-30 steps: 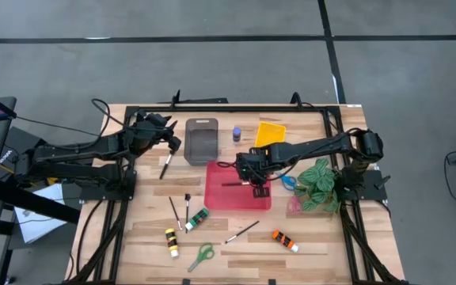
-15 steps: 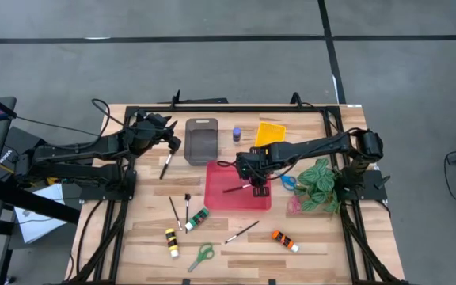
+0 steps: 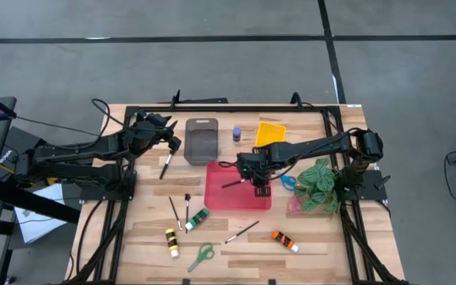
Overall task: Pick & Place Paint Supplies
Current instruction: Put the black makeup brush into the red bin
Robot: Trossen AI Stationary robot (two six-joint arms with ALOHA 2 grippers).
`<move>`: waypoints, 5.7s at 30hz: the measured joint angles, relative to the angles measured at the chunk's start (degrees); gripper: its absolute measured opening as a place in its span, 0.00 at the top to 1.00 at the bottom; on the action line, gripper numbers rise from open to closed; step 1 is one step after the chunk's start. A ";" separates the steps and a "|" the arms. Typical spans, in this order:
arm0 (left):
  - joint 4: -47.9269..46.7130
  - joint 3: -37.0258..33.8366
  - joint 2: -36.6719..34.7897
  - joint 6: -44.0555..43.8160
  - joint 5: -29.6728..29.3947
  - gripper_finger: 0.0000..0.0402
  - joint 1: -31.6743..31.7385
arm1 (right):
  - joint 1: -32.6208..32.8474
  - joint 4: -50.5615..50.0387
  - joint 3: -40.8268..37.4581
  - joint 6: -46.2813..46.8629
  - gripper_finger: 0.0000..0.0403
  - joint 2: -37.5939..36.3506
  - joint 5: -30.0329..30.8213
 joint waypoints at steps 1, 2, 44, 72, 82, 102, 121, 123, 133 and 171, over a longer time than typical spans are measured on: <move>0.00 0.00 0.00 0.01 0.00 0.71 0.00 | -0.03 -1.54 -0.05 0.85 0.75 -0.40 0.81; 0.00 0.00 0.00 0.00 -0.02 0.71 0.00 | -0.06 -3.66 -0.11 2.15 0.75 -1.02 2.28; 2.60 0.00 -0.02 -0.46 0.00 0.71 -0.07 | 4.27 45.95 -53.53 -2.33 0.76 -77.50 21.21; -16.71 0.00 17.41 -21.94 7.89 0.71 12.16 | 2.99 47.14 -53.53 -1.90 0.76 -77.43 21.15; -18.18 0.00 27.15 -19.02 22.15 0.71 18.67 | 2.99 47.12 -53.53 -1.78 0.76 -77.43 21.14; -17.98 0.00 29.99 -17.77 29.07 0.71 17.40 | 2.99 46.91 -53.53 -1.72 0.76 -77.43 21.16; -20.39 0.00 29.77 -16.98 30.04 0.71 14.38 | 3.02 46.71 -53.53 -1.70 0.76 -77.43 21.16; -20.33 0.00 29.77 -16.33 30.06 0.71 14.36 | 3.00 46.71 -53.53 -1.70 0.76 -77.26 21.16; -20.33 0.00 29.77 -14.25 30.06 0.58 9.85 | 2.89 46.97 -53.48 -1.96 0.76 -74.05 21.17; -17.25 -3.69 29.70 -13.21 33.70 0.88 10.64 | 0.42 47.39 -53.48 -1.69 0.76 -73.87 20.59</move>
